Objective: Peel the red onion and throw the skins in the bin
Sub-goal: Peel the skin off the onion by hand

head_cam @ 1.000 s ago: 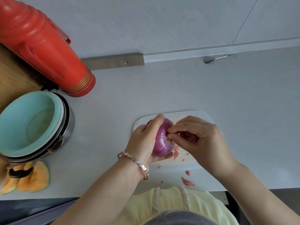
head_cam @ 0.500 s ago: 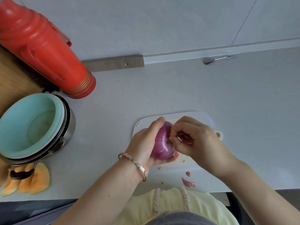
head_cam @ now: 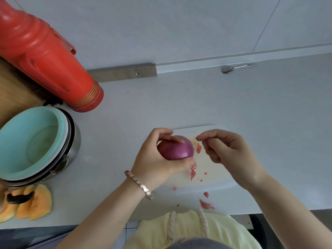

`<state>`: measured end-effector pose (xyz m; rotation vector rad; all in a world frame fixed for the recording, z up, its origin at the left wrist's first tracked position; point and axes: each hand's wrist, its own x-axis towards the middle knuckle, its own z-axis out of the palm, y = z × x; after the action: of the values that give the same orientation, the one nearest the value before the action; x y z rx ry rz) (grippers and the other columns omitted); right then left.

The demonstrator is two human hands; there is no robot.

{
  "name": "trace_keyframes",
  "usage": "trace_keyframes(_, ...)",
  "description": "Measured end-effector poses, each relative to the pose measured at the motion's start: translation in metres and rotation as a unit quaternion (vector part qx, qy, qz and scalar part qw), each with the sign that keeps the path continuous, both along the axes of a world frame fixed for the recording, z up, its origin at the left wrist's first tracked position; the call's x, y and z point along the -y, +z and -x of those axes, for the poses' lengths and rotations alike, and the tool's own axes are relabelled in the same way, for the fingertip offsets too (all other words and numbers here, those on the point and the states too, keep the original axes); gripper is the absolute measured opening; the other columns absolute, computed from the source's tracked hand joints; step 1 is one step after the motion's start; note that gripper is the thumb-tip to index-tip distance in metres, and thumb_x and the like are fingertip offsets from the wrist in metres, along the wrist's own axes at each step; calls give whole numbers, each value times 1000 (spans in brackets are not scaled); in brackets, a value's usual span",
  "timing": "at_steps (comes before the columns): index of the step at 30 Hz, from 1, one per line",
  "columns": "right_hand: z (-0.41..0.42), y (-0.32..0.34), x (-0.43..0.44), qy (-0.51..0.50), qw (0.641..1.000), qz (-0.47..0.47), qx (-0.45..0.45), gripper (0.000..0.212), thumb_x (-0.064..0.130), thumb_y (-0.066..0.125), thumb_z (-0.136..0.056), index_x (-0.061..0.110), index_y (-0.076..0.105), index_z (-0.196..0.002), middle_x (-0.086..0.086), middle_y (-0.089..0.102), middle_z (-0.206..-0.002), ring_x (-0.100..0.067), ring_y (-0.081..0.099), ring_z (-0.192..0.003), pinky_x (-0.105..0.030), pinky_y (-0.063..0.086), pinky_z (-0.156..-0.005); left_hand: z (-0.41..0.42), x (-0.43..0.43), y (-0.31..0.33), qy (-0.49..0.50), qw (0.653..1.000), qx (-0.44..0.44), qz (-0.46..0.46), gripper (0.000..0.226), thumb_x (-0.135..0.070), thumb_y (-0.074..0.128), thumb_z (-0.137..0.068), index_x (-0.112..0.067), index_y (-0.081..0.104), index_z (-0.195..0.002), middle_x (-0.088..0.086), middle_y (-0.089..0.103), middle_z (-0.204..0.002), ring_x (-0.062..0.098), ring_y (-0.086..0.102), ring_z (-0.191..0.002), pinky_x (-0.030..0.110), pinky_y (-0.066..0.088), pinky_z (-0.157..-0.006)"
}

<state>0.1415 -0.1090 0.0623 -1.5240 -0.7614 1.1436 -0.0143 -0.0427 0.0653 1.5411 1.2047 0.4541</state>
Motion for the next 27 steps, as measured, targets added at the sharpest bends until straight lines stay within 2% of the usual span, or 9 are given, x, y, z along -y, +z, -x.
trace_keyframes(2, 3, 4, -1, 22, 998, 7, 51, 37, -2, 43, -86, 20, 69, -72, 6, 51, -52, -6, 40, -44, -15, 34, -45, 0, 0, 2, -46, 998, -41, -32, 66, -30, 92, -48, -34, 52, -100, -17, 58, -103, -6, 55, -93, 6, 45, -71)
trace_keyframes(6, 10, 12, 0, 49, 993, -12, 102, 11, 20, 63, -81, 24, 68, -73, 7, 59, -57, -3, 45, -49, -11, 37, -50, 0, 4, 6, -110, 987, -82, -86, 61, -34, 89, -48, -41, 48, -92, -20, 52, -101, -2, 53, -92, 3, 46, -63)
trace_keyframes(9, 11, 11, 0, 73, 987, -17, 142, 12, 24, 73, -73, 26, 61, -70, 7, 49, -55, -2, 41, -47, -8, 34, -47, -1, 4, 3, -154, 967, -125, -161, 67, -39, 89, -46, -35, 54, -103, -14, 48, -107, 3, 49, -101, 2, 39, -76)
trace_keyframes(12, 10, 10, -1, 122, 963, -8, 242, 19, 27, 65, -81, 28, 51, -68, 11, 46, -56, 0, 45, -55, -7, 36, -54, 0, 2, 5, -173, 956, -137, -191, 81, -43, 88, -46, -29, 52, -118, -20, 44, -106, 5, 45, -108, 9, 36, -85)
trace_keyframes(14, 5, 10, -1, 168, 940, -10, 297, 20, 28, 55, -87, 28, 48, -68, 12, 49, -60, 2, 48, -63, -7, 36, -59, 2, 0, 7, -186, 956, -125, -190, 81, -41, 88, -46, -35, 45, -115, -28, 43, -100, 0, 42, -106, 4, 34, -83)
trace_keyframes(17, 0, 7, -1, 224, 914, -14, 339, 20, 22, 49, -89, 18, 51, -70, 7, 53, -65, -6, 50, -73, -9, 36, -59, 6, -4, 11, -207, 958, -110, -164, 78, -35, 90, -47, -42, 38, -105, -28, 45, -103, -3, 46, -100, 1, 35, -80)
trace_keyframes(20, -2, 1, -3, 224, 918, -28, 327, 22, 12, 50, -86, 4, 51, -66, -3, 52, -58, -19, 51, -63, -19, 37, -54, 9, -6, 11, -201, 971, -57, -114, 74, -32, 89, -45, -43, 43, -102, -20, 51, -109, -2, 52, -102, 5, 43, -79)
trace_keyframes(24, 1, -8, -4, 161, 955, -18, 248, 34, 6, 47, -82, 20, 45, -51, 7, 44, -44, -13, 45, -44, -17, 34, -45, 7, -5, -1, -121, 991, 61, 7, 65, -40, 74, -43, -42, 53, -104, -11, 57, -109, 9, 62, -97, 23, 55, -77)
trace_keyframes(27, 9, -18, -3, 143, 961, -10, 237, 35, 6, 48, -83, 21, 43, -51, 12, 44, -42, -7, 39, -43, -16, 33, -45, -3, -1, -5, -16, 980, 132, 145, 56, -34, 76, -45, -40, 61, -98, 2, 59, -112, 27, 65, -96, 43, 58, -73)
